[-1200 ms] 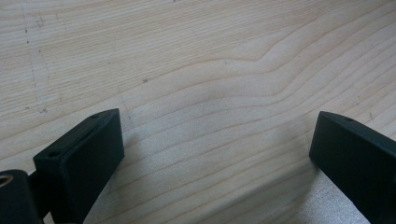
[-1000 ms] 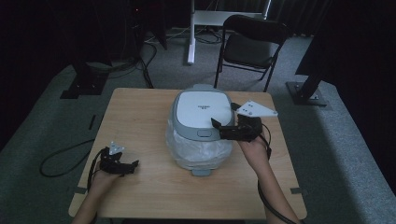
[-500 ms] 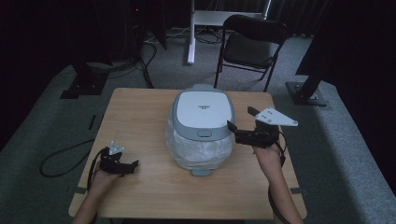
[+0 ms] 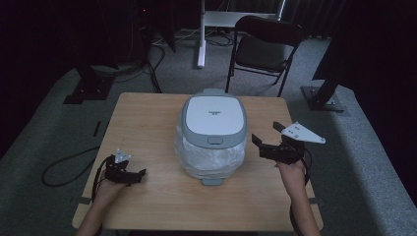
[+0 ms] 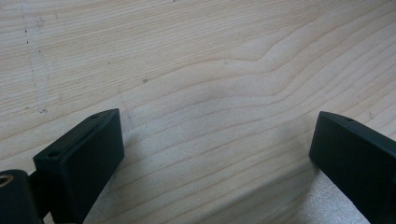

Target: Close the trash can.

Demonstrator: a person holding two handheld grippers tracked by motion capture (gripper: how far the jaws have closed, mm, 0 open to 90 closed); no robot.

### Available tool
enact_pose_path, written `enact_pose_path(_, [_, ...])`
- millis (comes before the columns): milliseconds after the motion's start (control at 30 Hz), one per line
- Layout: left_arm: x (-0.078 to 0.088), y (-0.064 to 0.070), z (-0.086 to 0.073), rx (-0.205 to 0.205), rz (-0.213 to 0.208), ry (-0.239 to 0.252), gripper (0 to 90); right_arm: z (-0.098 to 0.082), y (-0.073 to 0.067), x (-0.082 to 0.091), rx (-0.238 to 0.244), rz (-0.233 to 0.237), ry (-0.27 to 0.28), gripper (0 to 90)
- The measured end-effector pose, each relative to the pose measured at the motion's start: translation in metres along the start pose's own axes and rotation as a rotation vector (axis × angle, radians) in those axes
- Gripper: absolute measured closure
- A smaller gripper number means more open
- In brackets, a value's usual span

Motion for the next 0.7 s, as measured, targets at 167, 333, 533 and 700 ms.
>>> enact_pose_path(167, [0.000, 0.000, 0.000, 0.000, 0.000, 0.000, 3.9, -0.017, 0.006, 0.002, -0.009, -0.018, -0.016, 11.5])
enact_pose_path(333, [0.000, 0.000, 0.000, -0.002, 0.000, -0.001, 3.9, -0.034, 0.011, 0.003, -0.018, -0.035, -0.033, 11.5])
enact_pose_path(533, [0.000, 0.000, 0.000, -0.002, 0.000, -0.001, 3.9, -0.056, 0.020, 0.008, -0.060, -0.050, -0.045, 11.5])
enact_pose_path(700, [0.000, 0.000, 0.000, -0.002, 0.000, -0.001, 3.9, -0.075, 0.025, 0.012, -0.083, -0.068, -0.055, 11.5])
Point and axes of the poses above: each handheld gripper's, and its own axes: x roughly backward along the jaws, z roughly out of its top, y roughly to its right, the point moved 4 cm from there along -x, roughly forward along the jaws, and after that the axes turned 3 degrees about z, right-handed, at the moved point
